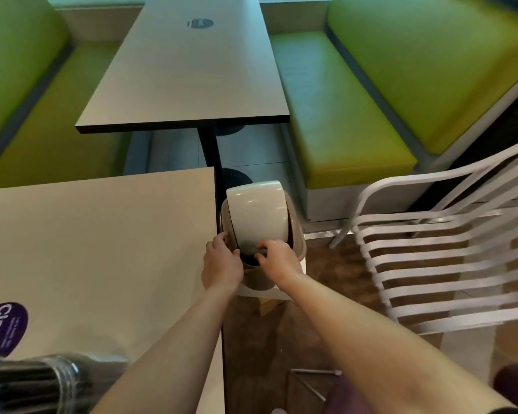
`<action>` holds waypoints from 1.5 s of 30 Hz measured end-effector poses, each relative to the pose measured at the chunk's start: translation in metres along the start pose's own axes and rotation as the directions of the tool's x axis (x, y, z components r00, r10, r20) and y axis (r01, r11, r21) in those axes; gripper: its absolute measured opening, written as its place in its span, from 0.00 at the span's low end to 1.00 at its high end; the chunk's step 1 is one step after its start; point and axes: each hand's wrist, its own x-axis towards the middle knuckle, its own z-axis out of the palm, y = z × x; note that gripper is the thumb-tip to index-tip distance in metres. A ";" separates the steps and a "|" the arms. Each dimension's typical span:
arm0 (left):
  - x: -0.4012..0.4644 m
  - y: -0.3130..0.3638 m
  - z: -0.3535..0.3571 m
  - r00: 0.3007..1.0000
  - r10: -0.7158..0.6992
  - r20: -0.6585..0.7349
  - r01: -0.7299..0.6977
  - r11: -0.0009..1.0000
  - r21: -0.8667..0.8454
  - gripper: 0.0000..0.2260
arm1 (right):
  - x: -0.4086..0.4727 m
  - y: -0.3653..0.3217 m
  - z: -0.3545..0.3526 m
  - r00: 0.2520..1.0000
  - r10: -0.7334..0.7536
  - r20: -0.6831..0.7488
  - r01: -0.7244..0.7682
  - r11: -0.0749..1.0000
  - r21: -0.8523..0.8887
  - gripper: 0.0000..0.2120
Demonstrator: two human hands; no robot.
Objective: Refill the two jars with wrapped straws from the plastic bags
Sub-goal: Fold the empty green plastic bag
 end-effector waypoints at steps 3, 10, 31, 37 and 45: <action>-0.014 0.000 -0.013 1.000 0.023 0.018 -0.023 0.999 0.028 0.16 | -0.020 -0.007 -0.006 1.000 0.002 -0.011 -0.003 1.000 -0.008 0.13; -0.065 -0.008 -0.055 0.993 0.109 0.034 -0.112 0.992 0.066 0.11 | -0.089 -0.027 -0.011 0.997 0.000 -0.077 0.000 1.000 -0.003 0.10; -0.217 -0.151 -0.186 0.920 0.290 0.264 -0.294 0.956 -0.027 0.11 | -0.305 -0.136 0.082 0.984 0.067 -0.166 -0.063 0.998 0.030 0.12; -0.239 -0.206 -0.222 0.961 0.195 0.198 -0.200 0.980 0.010 0.12 | -0.327 -0.166 0.116 0.997 -0.010 -0.075 0.007 0.999 -0.033 0.13; -0.258 -0.283 -0.269 0.999 0.044 0.011 -0.044 0.998 -0.036 0.10 | -0.354 -0.205 0.171 0.995 -0.065 0.078 0.069 0.996 -0.055 0.14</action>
